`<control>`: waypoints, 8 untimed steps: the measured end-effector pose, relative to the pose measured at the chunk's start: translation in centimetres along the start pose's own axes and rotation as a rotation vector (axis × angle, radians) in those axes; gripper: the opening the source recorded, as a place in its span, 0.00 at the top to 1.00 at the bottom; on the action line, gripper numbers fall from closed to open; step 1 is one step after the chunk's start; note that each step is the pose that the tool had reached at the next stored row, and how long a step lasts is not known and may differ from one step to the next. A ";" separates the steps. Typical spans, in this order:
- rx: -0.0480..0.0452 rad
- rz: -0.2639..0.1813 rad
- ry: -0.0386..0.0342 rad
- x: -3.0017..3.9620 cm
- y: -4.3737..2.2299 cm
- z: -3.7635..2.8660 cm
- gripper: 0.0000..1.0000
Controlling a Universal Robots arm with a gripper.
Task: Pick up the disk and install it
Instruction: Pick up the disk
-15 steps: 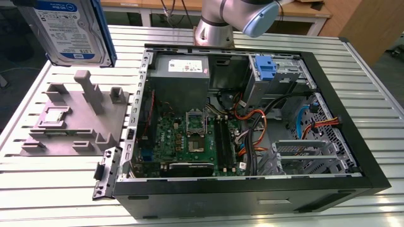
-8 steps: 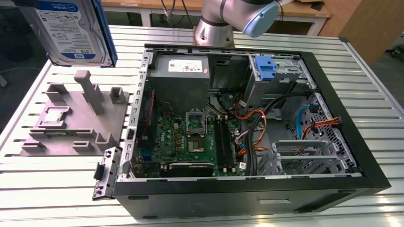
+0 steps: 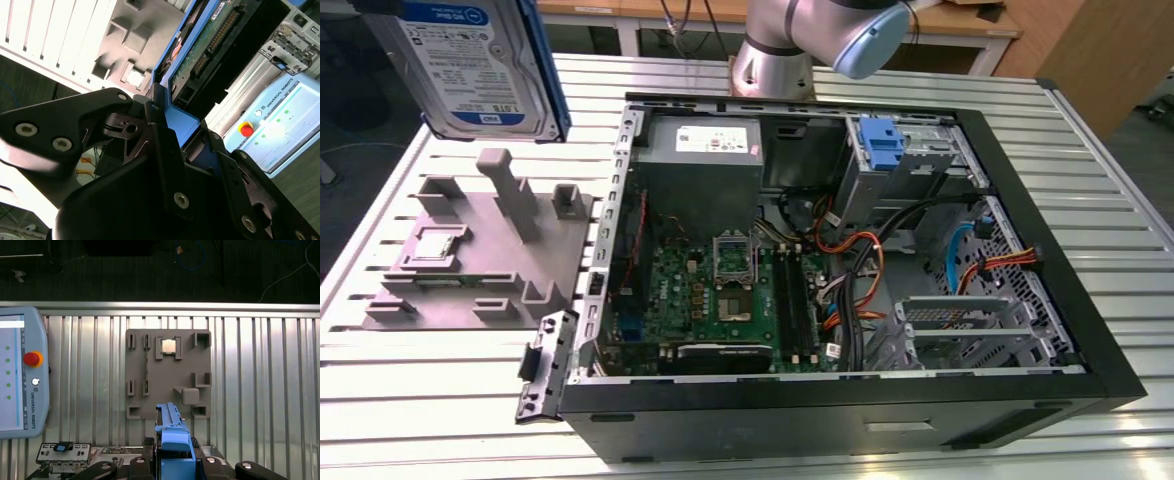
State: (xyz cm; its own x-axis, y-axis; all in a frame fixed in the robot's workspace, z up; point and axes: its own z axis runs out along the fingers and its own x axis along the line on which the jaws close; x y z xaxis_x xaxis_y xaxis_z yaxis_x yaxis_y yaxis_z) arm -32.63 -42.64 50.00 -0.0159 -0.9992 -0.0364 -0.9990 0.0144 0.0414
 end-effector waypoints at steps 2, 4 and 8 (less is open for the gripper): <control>0.0000 0.000 0.0000 0.00 -0.04 0.00 0.63; 0.0000 0.000 0.0000 0.00 -0.08 0.00 0.63; 0.0000 0.000 0.0000 -0.02 -1.02 -0.04 0.63</control>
State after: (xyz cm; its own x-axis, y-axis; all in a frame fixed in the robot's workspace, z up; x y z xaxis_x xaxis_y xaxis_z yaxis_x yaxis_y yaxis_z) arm -31.61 -42.64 50.00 -0.0159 -0.9992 -0.0364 -0.9990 0.0144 0.0414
